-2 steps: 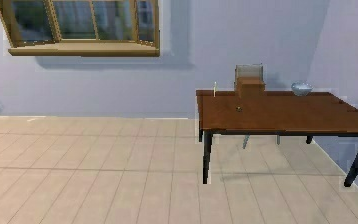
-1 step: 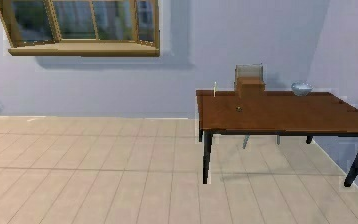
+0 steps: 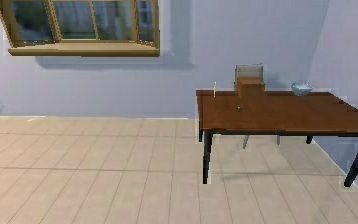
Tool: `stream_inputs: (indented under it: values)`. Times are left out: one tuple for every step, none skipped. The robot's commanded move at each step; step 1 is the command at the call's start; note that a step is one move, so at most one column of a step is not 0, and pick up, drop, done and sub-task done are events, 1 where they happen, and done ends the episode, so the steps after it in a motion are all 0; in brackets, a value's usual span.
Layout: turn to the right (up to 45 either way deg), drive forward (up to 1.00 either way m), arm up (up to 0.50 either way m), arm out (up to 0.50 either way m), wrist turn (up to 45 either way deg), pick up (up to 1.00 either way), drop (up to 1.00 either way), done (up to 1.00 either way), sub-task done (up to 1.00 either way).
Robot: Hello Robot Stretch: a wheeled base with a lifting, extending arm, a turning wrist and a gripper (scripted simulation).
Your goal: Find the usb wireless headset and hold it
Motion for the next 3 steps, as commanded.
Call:
stream_inputs:
  values:
    - [0.0,0.0,0.0,0.0,0.0,1.0,0.0,0.0,0.0]
    - [0.0,0.0,0.1,0.0,0.0,0.0,0.0,0.0,0.0]
    - [0.0,0.0,0.0,0.0,0.0,0.0,0.0,1.0,0.0]
